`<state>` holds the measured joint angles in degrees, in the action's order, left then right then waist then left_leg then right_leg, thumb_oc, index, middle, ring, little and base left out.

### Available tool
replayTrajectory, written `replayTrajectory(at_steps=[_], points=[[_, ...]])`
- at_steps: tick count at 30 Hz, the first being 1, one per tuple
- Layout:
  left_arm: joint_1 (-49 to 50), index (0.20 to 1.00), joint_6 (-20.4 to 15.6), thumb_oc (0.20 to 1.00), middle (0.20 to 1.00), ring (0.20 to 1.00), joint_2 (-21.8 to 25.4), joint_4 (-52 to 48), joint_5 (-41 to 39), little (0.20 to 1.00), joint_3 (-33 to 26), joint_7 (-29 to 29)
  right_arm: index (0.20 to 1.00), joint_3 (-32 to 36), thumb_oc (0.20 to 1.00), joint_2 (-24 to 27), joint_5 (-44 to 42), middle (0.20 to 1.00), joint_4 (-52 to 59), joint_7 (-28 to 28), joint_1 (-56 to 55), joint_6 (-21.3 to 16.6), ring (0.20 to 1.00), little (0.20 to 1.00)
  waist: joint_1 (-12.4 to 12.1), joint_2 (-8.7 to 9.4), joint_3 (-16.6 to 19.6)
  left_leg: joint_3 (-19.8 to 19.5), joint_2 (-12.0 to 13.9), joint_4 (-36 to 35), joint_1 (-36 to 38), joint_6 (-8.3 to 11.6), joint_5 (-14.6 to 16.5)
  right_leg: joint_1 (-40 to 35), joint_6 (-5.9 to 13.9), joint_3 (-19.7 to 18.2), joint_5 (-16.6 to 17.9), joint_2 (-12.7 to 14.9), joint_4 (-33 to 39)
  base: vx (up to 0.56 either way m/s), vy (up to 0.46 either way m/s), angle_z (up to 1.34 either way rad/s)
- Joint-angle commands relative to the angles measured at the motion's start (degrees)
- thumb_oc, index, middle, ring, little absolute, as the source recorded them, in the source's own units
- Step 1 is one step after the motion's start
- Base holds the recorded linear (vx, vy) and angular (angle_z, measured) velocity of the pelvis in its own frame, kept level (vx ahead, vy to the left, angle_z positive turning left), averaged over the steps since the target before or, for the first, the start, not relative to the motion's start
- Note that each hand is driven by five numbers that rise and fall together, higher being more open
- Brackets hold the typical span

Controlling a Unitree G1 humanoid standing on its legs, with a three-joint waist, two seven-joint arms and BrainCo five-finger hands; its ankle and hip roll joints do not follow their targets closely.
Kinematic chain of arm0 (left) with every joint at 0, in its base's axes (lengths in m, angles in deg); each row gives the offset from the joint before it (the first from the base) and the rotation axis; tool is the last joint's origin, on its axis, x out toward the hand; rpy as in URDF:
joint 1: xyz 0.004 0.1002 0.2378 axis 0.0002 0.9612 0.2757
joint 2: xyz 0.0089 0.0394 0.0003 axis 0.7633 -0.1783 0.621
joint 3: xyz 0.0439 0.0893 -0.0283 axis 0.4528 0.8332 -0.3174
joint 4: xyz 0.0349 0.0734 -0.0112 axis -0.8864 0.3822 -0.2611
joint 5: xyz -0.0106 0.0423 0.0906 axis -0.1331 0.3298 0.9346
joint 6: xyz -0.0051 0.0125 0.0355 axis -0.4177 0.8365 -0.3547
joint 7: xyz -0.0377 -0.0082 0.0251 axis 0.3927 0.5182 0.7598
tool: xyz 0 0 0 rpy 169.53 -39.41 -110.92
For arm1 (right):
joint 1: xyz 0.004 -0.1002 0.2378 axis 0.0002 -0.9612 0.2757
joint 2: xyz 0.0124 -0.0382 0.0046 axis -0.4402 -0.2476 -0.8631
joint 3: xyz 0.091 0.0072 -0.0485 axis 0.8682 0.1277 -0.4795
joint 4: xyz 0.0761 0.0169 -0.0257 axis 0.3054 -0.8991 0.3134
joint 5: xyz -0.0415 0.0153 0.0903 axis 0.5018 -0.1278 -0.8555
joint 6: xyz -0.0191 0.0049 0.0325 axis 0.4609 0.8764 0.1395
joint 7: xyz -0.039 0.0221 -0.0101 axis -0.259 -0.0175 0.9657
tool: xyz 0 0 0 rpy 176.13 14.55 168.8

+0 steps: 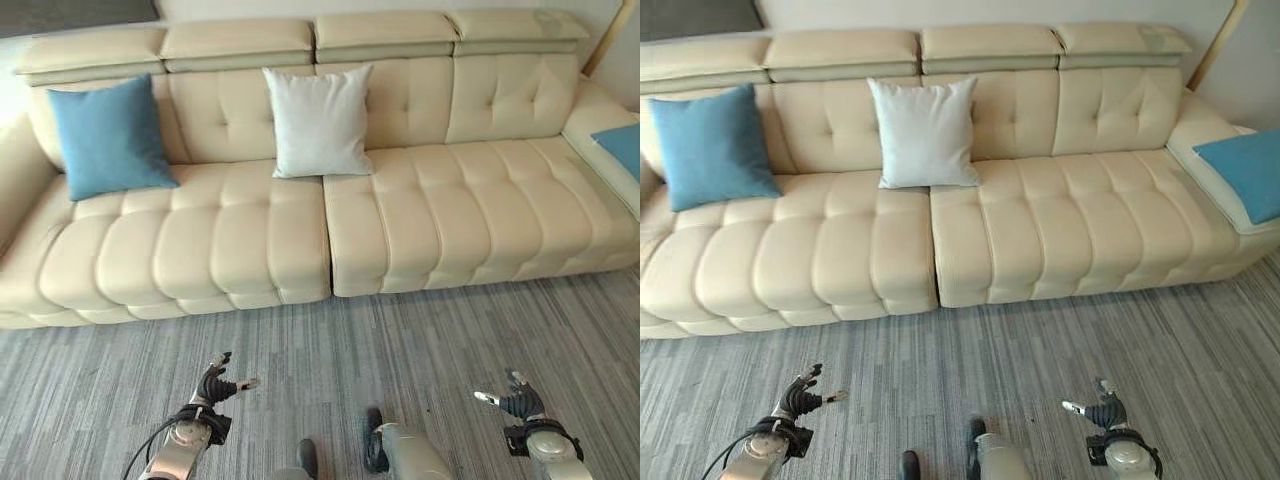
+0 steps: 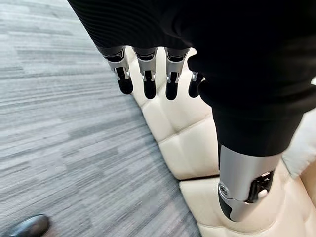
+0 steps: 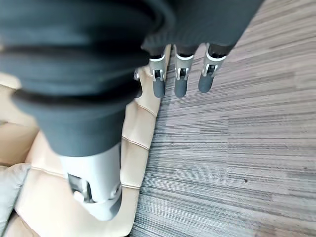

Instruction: Pick up all the scattered cushions and arrange them neatly on the sofa.

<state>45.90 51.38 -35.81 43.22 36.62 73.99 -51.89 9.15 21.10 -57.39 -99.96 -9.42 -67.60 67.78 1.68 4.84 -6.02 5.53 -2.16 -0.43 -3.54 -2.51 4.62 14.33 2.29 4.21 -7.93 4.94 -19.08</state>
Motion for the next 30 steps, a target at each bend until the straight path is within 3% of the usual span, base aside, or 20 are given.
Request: replayTrajectory(at_steps=[1, 30], points=[[-2.1, 1.0, -1.1, 1.0, 1.0, 1.0, 1.2, -0.5, 2.9, 1.0, -2.7, 0.4, 1.0, -1.0, 1.0, 1.8, -0.5, 1.0, 1.8, 0.0, 0.3, -0.3, 1.0, 1.0, 0.9, -2.15, -0.1, -0.9, 1.7, 1.2, -1.3, 3.34, -2.2, -6.8, 4.45, -0.9, 9.3, -1.4, 17.7, -0.01, 0.055, -0.66], [-0.7, 1.0, -0.4, 1.0, 1.0, 1.0, -0.1, -1.1, 1.9, 1.0, -2.5, 1.9, 1.0, 1.1, 1.0, 1.0, -3.2, 1.0, 0.6, -0.5, -1.3, 0.9, 1.0, 1.0, 1.5, -2.61, 0.6, 2.3, 1.3, 0.1, 1.6, 2.23, -1.0, -7.6, 5.46, -4.2, 9.7, -1.3, 18.0, 0.03, 0.011, -0.17]])
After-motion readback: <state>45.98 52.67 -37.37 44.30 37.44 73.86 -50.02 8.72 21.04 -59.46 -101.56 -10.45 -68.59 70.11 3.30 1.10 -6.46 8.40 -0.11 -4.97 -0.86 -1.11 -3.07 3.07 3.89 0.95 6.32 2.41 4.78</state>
